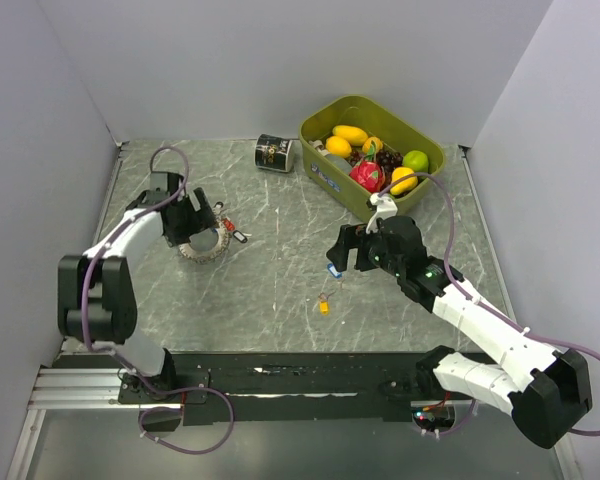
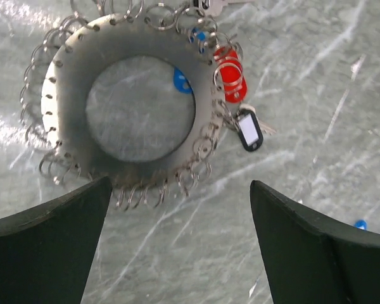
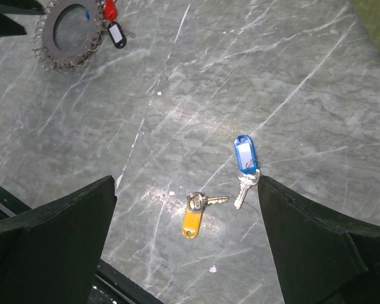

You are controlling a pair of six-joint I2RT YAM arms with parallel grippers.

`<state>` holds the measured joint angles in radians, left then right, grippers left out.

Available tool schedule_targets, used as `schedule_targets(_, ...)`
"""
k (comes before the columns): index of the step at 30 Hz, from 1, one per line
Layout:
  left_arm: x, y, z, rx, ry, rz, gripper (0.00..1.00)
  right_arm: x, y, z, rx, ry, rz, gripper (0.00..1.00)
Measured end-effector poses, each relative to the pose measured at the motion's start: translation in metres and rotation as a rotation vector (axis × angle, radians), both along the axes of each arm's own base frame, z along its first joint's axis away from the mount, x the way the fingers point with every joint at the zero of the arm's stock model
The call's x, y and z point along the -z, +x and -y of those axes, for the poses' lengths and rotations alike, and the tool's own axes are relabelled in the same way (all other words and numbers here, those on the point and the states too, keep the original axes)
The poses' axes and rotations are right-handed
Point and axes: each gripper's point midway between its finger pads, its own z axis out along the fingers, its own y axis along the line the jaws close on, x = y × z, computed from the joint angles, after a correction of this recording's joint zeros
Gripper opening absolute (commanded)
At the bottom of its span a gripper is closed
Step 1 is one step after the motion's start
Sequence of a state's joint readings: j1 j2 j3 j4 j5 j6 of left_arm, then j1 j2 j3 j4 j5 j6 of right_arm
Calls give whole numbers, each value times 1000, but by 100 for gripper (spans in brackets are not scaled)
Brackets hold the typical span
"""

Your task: Put the keys on the keyring

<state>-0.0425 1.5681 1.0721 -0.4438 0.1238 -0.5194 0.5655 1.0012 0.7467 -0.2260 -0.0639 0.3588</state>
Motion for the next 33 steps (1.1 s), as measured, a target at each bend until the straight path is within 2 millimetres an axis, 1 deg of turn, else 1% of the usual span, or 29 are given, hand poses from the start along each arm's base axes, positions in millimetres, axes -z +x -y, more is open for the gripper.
schedule_targets(3, 9, 14, 6, 3, 15, -28, 97, 0, -1, -1, -4, 7, -5, 100)
schedule_targets(8, 23, 40, 21, 15, 45, -54, 98, 4, -2, -4, -11, 14, -25, 100)
schedule_targets(9, 27, 43, 25, 20, 53, -61, 98, 5, -2, -5, -13, 14, -30, 100)
schedule_targets(11, 37, 42, 30, 29, 64, -83, 98, 7, -3, -6, -17, 12, -37, 100)
schedule_targets(14, 53, 36, 36, 38, 75, -122, 97, 7, -3, -6, -20, 13, -40, 100)
schedule_targets(16, 64, 29, 39, 41, 82, -142, 98, 7, -3, -6, -21, 13, -40, 100)
schedule_targets(20, 62, 24, 52, 62, 69, -94, 98, 8, -4, -7, -23, 13, -42, 100)
schedule_targets(25, 61, 1, 77, 131, 40, -56, 98, 10, -3, -7, -25, 9, -49, 100)
schedule_targets(28, 58, -20, 95, 184, -24, -52, 99, 13, -4, -8, -31, 8, -58, 100)
schedule_targets(33, 52, -56, 118, 266, -162, -80, 100, 20, -5, -12, -46, 3, -82, 100)
